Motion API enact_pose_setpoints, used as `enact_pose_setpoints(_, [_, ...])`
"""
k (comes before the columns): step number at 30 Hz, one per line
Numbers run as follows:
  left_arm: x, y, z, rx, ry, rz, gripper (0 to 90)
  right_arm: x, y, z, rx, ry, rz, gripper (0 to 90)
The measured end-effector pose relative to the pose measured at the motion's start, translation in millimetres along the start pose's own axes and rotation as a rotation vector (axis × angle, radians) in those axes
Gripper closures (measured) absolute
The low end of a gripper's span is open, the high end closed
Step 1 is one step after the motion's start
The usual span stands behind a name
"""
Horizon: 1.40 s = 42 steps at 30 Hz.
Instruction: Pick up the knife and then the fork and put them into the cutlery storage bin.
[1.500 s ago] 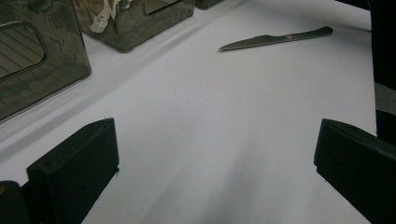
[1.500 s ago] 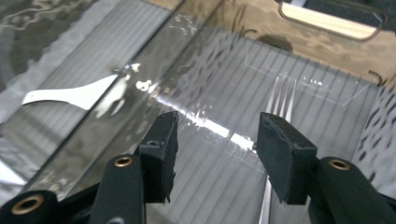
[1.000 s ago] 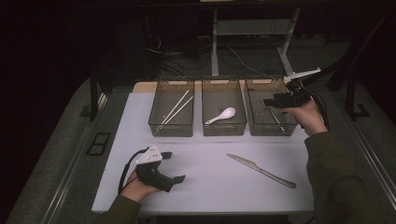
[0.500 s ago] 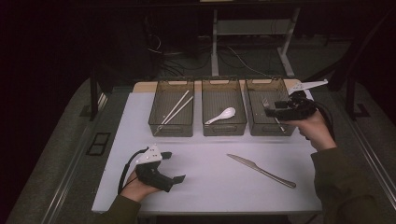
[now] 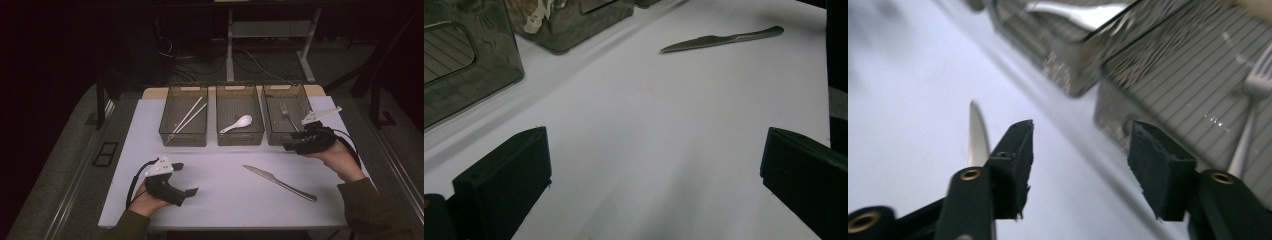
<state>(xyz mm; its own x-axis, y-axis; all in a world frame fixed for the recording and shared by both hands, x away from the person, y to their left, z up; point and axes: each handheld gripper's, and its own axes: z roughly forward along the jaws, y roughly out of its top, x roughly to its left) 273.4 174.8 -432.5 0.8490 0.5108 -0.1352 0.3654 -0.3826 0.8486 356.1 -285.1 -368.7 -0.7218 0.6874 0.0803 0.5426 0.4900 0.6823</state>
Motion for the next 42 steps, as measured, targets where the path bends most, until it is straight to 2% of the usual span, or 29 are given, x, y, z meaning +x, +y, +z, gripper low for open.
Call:
enact_pose_setpoints(4, [-0.5, 0.1, -0.1, 0.001, 0.000, 0.001, 0.0, 11.3, -7.0, 3.4, 0.053, 0.027, -0.017, 49.7])
enact_pose_setpoints(10, [-0.3, -0.1, -0.1, -0.003, 0.001, 0.001, 0.0, 28.8, -16.2, 14.6, 0.147, 0.065, -0.071, 55.2])
enact_pose_setpoints(16, [-0.4, -0.3, -0.4, -0.004, 0.002, 0.000, 0.0, 44.1, -22.7, 23.8, 0.228, 0.089, -0.105, 60.3])
enact_pose_setpoints(21, [-0.6, -0.3, -0.4, -0.005, 0.001, 0.002, 0.0, 54.5, -28.3, 29.0, 0.317, 0.100, -0.160, 64.5])
enact_pose_setpoints(22, [-0.7, -0.3, -0.3, -0.004, 0.001, 0.001, 0.0, 55.2, -29.6, 30.3, 0.335, 0.096, -0.183, 65.1])
enact_pose_setpoints(23, [-0.7, -0.3, -0.2, -0.005, 0.001, 0.001, 0.0, 57.4, -30.4, 31.2, 0.350, 0.113, -0.178, 66.0])
enact_pose_setpoints(28, [-0.8, -0.1, -0.3, -0.001, 0.000, 0.002, 0.0, 59.6, -33.7, 38.9, 0.430, 0.100, -0.211, 69.0])
enact_pose_setpoints(36, [-0.7, -0.5, -0.1, -0.003, 0.000, 0.000, 0.0, 60.3, -35.0, 45.9, 0.487, 0.099, -0.233, 73.3])
enact_pose_setpoints(39, [-0.8, -0.6, 0.1, -0.003, 0.000, -0.001, 0.0, 61.9, -33.9, 47.0, 0.505, 0.095, -0.227, 75.4])
enact_pose_setpoints(42, [-1.0, -0.4, 0.3, 0.002, 0.000, 0.001, 0.0, 63.9, -32.3, 48.8, 0.522, 0.087, -0.250, 75.8])
